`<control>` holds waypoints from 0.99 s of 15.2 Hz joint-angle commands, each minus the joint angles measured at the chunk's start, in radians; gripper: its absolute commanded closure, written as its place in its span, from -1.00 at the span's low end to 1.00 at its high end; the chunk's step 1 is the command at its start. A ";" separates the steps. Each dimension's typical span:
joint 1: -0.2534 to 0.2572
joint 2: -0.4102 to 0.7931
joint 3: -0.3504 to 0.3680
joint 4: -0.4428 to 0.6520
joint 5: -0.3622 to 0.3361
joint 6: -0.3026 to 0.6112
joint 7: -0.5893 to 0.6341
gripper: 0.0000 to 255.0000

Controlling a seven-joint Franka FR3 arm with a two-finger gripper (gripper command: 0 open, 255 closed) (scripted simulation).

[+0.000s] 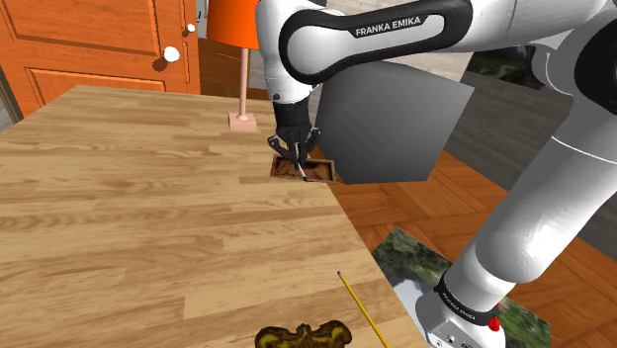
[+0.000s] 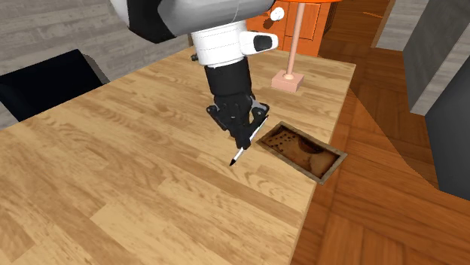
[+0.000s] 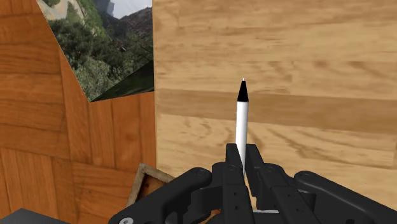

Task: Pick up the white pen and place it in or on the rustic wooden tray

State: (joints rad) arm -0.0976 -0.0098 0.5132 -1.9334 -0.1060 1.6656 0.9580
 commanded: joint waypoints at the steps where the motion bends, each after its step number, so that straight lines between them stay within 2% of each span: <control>1: -0.026 0.011 -0.026 0.014 -0.019 0.001 -0.048 1.00; 10: -0.129 0.103 -0.127 0.134 -0.101 -0.006 -0.236 1.00; 15: -0.130 0.115 -0.128 0.082 -0.108 0.056 -0.223 1.00</control>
State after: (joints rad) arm -0.2270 0.1064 0.3854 -1.8378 -0.2132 1.7085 0.7333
